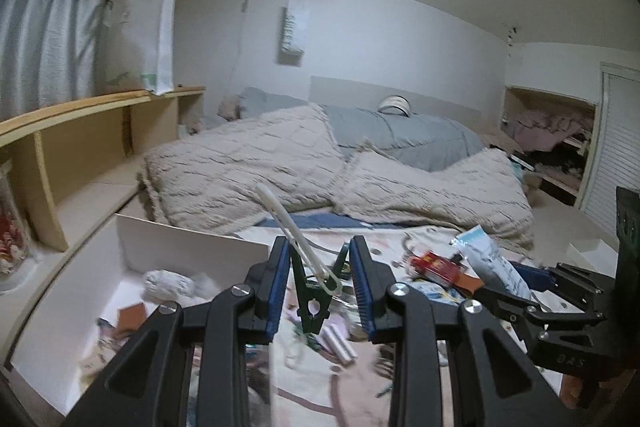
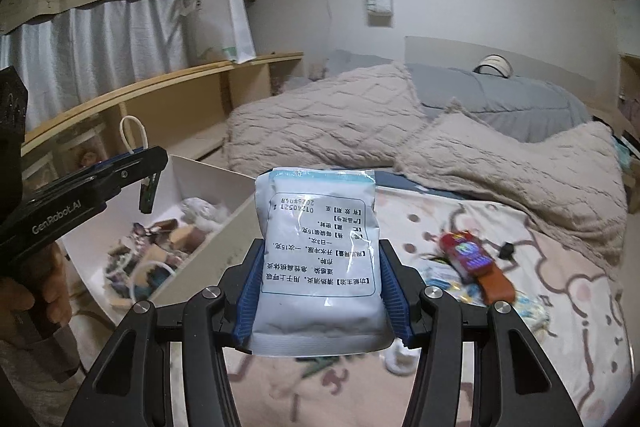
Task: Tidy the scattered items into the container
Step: 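Carry the packet and the clothespin over the shoe box with both grippers, then open the left gripper to drop the clothespin into the box while the right holds the packet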
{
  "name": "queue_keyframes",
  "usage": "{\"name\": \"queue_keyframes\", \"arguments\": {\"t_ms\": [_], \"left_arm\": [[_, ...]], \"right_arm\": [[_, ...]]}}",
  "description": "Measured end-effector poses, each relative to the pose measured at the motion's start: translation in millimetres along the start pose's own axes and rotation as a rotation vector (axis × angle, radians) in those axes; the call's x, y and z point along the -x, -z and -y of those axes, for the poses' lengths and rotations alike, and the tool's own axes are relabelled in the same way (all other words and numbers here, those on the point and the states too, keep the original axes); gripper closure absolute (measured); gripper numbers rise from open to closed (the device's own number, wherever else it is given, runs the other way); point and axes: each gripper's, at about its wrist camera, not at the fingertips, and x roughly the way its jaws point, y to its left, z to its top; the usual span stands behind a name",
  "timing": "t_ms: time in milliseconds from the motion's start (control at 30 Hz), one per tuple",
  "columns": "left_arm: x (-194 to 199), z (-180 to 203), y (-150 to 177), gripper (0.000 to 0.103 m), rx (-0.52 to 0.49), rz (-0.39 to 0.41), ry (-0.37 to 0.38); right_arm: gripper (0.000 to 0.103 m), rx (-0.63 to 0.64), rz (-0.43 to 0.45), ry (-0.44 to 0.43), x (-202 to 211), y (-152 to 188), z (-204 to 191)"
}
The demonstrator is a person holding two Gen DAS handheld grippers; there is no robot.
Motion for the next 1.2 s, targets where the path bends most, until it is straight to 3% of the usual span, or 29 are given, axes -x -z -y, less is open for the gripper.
{"name": "queue_keyframes", "arguments": {"t_ms": [467, 867, 1200], "left_arm": [[5, -96, -2, 0.073, 0.108, 0.028, -0.181], [-17, -158, 21, 0.073, 0.208, -0.067, -0.297], [-29, -184, 37, 0.073, 0.173, -0.156, -0.413]], "right_arm": [[0.049, -0.017, -0.078, -0.137, -46, -16, -51], [0.049, 0.022, -0.158, -0.191, -79, -12, -91], [0.049, 0.07, -0.221, -0.242, -99, -9, -123]]}}
